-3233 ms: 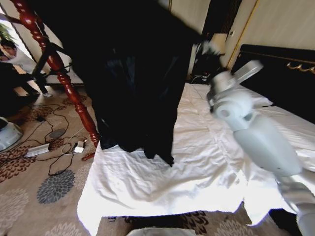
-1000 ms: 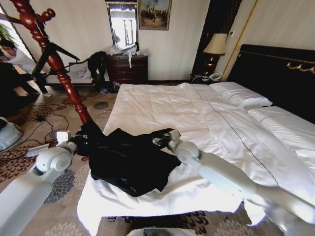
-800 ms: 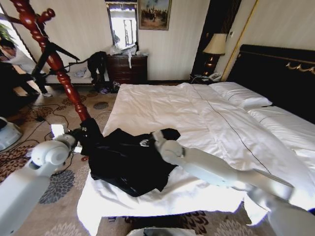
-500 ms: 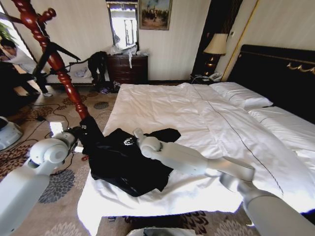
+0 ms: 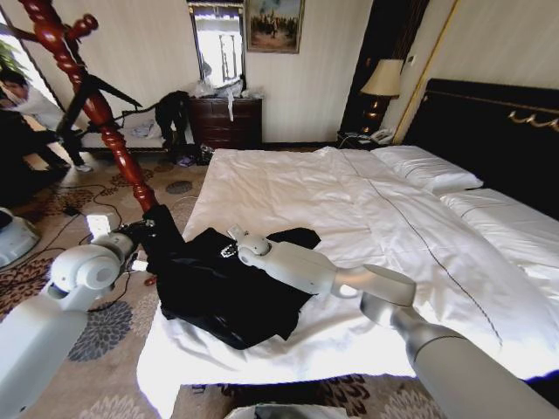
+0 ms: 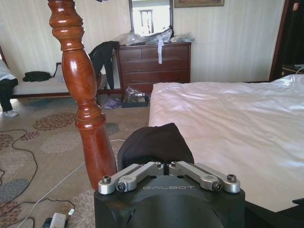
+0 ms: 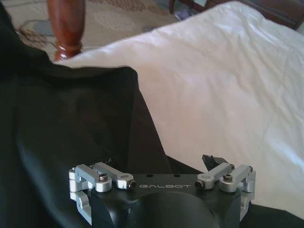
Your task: Pick up the clothes from the bed and hang them on the clothes hanger.
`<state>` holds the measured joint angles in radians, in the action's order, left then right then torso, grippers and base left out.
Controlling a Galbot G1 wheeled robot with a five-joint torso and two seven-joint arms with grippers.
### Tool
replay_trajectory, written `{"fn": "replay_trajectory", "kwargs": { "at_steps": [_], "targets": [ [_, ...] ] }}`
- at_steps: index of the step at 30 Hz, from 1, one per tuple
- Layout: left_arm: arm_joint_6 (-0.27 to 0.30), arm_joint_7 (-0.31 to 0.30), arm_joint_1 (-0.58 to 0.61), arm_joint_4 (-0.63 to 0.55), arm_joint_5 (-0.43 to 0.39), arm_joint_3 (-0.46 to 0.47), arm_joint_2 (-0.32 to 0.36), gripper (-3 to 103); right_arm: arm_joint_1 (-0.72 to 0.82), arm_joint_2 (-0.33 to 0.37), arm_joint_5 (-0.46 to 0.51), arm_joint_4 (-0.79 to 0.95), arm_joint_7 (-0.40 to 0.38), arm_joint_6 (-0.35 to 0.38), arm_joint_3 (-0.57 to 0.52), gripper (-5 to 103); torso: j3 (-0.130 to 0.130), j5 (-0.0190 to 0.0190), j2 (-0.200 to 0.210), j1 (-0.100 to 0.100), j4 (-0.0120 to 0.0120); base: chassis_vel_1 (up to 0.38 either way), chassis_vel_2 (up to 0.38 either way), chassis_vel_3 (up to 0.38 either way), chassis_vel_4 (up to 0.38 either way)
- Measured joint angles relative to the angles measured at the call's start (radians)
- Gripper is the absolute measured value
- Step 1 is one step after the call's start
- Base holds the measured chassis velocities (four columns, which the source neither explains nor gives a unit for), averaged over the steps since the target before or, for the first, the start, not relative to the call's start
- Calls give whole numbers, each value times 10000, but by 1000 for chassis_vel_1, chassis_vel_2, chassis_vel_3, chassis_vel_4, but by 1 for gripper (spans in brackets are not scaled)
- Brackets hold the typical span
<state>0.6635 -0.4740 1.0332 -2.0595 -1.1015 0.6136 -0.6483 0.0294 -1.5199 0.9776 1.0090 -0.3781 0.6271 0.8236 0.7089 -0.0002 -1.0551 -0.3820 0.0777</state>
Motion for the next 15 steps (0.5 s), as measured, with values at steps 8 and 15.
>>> {"fn": "replay_trajectory", "kwargs": {
  "at_steps": [8,15],
  "targets": [
    [11,-1,-12,-11,-89,-8,19,0,126,-251,-933,-959,1369,-300,-134,99,0,0,0,1,3,0,0,0,0],
    [16,-30,-17,31,-99,-12,35,0,136,-158,-1710,-1066,2326,-343,-155,73,0,2,0,2,2,0,0,0,0]
  ]
}}
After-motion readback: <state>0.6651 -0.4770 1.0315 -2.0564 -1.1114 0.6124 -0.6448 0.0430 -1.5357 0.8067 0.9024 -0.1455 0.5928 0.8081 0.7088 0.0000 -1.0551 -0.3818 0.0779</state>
